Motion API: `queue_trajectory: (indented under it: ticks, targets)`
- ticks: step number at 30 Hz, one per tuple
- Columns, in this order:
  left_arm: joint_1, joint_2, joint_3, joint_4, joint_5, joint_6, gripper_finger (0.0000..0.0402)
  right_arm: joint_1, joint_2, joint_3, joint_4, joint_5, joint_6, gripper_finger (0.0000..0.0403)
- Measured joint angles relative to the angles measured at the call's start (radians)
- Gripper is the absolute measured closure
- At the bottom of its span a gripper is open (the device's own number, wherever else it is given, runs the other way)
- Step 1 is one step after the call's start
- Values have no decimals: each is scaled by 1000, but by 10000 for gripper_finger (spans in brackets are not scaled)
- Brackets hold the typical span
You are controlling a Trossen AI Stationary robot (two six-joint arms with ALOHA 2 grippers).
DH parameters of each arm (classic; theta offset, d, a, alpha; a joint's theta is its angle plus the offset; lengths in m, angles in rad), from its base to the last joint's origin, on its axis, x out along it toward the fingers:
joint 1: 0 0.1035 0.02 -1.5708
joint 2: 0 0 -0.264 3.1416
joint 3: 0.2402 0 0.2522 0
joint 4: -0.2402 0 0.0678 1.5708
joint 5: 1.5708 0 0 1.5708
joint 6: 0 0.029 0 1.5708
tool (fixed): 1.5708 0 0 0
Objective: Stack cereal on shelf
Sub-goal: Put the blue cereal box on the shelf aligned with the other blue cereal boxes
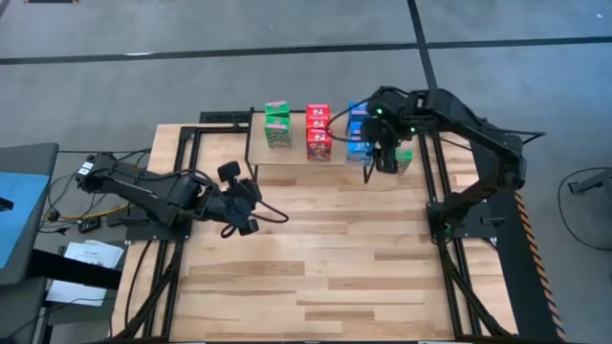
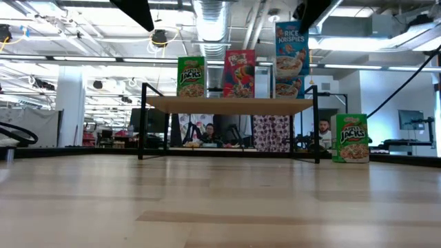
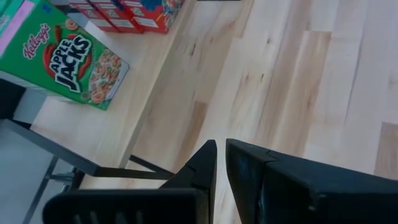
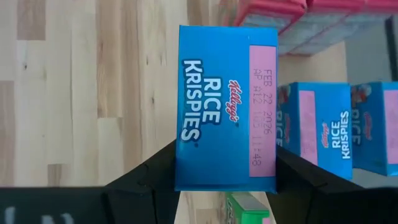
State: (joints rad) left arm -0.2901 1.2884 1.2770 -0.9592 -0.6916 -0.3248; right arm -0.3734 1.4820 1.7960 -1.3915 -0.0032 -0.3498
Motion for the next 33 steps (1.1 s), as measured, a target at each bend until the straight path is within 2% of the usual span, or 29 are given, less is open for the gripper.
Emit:
queue_trajectory:
  ticks: [7, 17, 24, 33]
  targets:
    - [18, 0, 0, 0, 6, -1, 377, -54, 11, -9, 11, -26, -14, 187]
    - [17, 0, 0, 0, 23, 0, 377, -20, 2, -138, 33, -27, 16, 187]
    - [17, 0, 0, 0, 23, -24, 377, 25, -1, -139, 45, -26, 8, 187]
    - [17, 0, 0, 0, 23, -36, 377, -38, -27, -138, 105, -21, -14, 187]
